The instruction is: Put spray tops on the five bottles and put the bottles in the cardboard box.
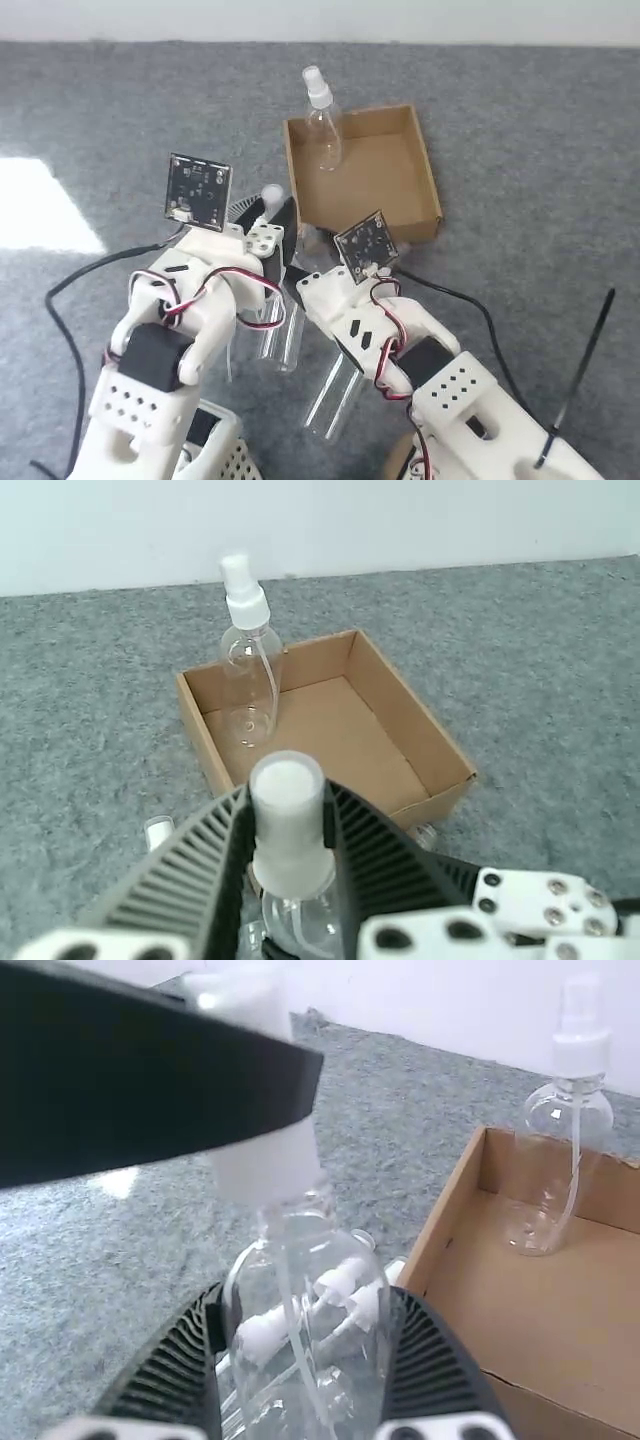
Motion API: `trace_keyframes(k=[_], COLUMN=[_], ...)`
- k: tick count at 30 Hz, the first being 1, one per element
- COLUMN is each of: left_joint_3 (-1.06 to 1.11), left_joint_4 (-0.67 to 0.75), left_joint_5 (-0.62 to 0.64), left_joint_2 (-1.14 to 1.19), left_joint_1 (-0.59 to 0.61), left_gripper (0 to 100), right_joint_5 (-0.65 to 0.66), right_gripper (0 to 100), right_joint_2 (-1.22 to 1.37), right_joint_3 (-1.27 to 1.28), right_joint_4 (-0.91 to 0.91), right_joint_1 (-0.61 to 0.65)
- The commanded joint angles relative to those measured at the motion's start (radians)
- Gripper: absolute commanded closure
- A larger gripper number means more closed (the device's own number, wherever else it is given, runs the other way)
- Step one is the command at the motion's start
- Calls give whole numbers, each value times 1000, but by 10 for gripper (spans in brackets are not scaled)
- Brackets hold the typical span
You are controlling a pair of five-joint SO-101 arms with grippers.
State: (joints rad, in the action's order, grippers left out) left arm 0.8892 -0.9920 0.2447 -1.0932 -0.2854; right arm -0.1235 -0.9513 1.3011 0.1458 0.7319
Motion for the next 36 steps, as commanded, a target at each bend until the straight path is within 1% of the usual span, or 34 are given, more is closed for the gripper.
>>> trace_keyframes(k=[1, 8, 12, 16, 20, 24, 26, 29, 31, 34, 36], left_joint_3=[2, -58, -58, -58, -56, -25, -13, -15, -15, -15, -18], left_joint_4=[-18, -86, -101, -117, -117, -129, -126, -124, -123, -123, -123], left_joint_5=[-12, -68, -129, -132, -137, -190, -192, -192, -190, -189, -186], left_joint_2=[3, 3, 6, 6, 8, 5, 5, 5, 5, 5, 5], left_joint_1=[-12, -14, -14, -14, -14, -37, -58, -60, -60, -58, -58], left_gripper=[991, 991, 991, 991, 991, 991, 991, 987, 950, 869, 839], right_joint_5=[-11, -11, -8, -5, -5, -5, -11, -12, -12, -11, -8], right_gripper=[993, 993, 993, 993, 993, 993, 993, 993, 993, 993, 993], right_joint_2=[-48, -48, -48, -48, -54, -59, -61, -61, -61, -71, -111], right_joint_3=[-31, -29, -15, 12, 15, 15, 11, 15, 17, 15, 17], right_joint_4=[-27, -27, -33, -94, -97, -104, -105, -125, -136, -139, -131], right_joint_1=[-27, -21, 4, 4, 4, -15, -36, -47, -44, -50, -51])
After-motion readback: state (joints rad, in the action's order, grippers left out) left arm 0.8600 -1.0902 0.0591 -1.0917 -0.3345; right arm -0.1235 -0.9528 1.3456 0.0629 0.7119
